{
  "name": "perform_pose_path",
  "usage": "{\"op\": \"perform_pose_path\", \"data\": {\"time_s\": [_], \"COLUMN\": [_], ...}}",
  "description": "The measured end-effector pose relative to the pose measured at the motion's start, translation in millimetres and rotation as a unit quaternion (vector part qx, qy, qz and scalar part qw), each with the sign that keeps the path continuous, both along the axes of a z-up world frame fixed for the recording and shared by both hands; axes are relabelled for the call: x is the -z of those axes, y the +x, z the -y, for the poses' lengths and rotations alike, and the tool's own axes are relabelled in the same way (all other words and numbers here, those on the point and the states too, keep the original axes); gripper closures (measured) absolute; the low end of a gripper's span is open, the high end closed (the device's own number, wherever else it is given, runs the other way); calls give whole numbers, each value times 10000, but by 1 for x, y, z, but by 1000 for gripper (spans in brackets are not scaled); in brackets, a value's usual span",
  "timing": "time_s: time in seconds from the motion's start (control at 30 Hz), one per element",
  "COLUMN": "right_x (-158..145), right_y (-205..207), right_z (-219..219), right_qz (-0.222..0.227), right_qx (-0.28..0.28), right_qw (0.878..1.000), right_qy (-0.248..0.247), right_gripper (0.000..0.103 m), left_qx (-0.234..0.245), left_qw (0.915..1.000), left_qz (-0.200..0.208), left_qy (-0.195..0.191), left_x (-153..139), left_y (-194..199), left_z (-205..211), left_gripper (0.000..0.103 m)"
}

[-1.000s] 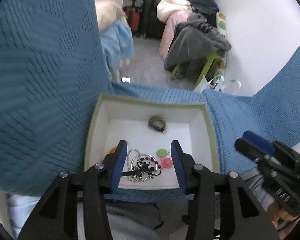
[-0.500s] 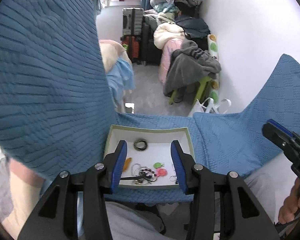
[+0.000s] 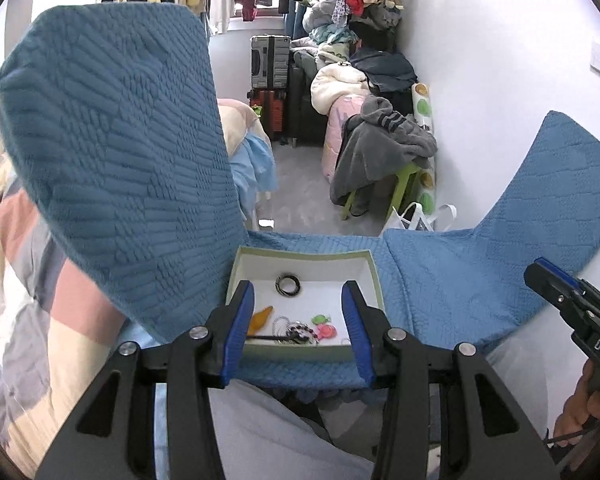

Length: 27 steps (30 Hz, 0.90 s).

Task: Organize jewelry

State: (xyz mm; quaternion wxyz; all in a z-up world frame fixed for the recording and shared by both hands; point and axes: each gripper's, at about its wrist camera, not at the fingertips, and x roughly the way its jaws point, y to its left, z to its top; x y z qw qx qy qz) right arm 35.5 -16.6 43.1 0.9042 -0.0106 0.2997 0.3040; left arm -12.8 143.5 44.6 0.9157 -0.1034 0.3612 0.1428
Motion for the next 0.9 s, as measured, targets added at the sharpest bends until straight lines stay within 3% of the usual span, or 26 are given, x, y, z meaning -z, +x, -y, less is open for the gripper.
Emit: {"op": "perform_pose_path", "data": {"time_s": [0.5, 0.9], "right_x": [39, 44], "right_y": [-17, -22], "right_z": [16, 19], "right_qz": [-373, -380], "right_qx": [172, 334], "right_qw": [9990, 9983], "right_qy": [-192, -275], "right_gripper": [73, 70], "left_qx": [44, 57], "left_qw": [9988, 9984], "left_qz": [-390, -420], "left_qy": [-286, -382], "left_x": [29, 37], "left_y": [-15, -16], "left_z": [17, 23], "left_gripper": [57, 57]}}
